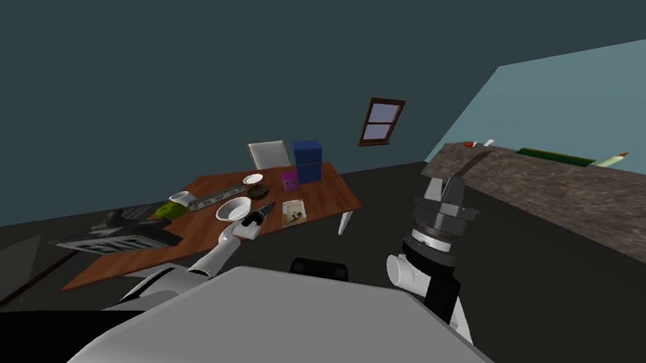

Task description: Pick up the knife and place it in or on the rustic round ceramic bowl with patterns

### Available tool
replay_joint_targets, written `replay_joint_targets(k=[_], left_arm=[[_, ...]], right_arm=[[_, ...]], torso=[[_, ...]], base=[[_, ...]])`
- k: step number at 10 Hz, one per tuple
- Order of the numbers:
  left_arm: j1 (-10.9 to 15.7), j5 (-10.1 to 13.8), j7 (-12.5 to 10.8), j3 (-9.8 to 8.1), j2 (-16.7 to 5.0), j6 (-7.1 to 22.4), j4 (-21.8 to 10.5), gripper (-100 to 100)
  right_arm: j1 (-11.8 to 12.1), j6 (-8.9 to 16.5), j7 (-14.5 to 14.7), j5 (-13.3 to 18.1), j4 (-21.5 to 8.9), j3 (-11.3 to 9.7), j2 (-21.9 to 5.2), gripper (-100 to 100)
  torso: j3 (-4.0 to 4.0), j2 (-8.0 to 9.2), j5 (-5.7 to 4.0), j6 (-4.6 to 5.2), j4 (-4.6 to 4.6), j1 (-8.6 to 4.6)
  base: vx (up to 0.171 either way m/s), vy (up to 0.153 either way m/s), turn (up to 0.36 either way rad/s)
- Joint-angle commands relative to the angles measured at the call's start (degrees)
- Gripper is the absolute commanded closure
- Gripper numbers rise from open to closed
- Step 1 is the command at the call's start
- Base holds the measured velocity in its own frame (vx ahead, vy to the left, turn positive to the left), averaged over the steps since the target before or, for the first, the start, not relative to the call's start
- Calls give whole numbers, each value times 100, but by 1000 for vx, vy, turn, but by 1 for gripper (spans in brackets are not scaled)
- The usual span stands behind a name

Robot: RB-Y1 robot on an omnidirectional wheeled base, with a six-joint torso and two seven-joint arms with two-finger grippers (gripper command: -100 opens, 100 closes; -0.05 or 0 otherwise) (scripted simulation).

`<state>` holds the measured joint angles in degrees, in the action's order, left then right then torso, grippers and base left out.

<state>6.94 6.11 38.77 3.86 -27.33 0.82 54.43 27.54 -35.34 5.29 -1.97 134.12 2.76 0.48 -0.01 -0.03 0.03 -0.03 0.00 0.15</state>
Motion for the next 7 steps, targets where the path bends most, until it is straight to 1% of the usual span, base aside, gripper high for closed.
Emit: replay_joint_targets(k=[1, 2, 3, 4, 5, 6, 7], left_arm=[[153, 46, 107, 49, -155, 193, -286, -100], [153, 46, 107, 49, -155, 193, -404, -100], [242, 66, 171, 75, -239, 280, -648, -100], [242, 66, 171, 75, -239, 280, -676, -100], [322, 86, 229, 102, -318, 362, -845, -100], [322, 86, 229, 102, -318, 362, -935, -100], [394, 104, 280, 128, -392, 438, -1159, -100]], right_arm=[[0, 0, 0, 0, 0, 0, 0, 0], [0, 0, 0, 0, 0, 0, 0, 0], [1, 0, 0, 0, 0, 1, 0, 0], [0, 0, 0, 0, 0, 0, 0, 0], [1, 0, 0, 0, 0, 0, 0, 0], [0, 0, 0, 0, 0, 0, 0, 0], [1, 0, 0, 0, 0, 0, 0, 0]], torso=[[0, 0, 0, 0, 0, 0], [0, 0, 1, 3, 1, 4], [-1, -1, 1, -4, 0, 5], [0, -1, 1, -1, 0, 4], [-1, -2, 0, -3, 0, 0], [-2, -5, 0, -1, -1, -2], [-2, -4, -1, -2, -1, -3]], base=[[-3, 45, -295], [1, 44, -110], [2, 40, -148], [2, 29, -87], [10, 26, -154], [7, 25, -127], [7, 29, -177]])
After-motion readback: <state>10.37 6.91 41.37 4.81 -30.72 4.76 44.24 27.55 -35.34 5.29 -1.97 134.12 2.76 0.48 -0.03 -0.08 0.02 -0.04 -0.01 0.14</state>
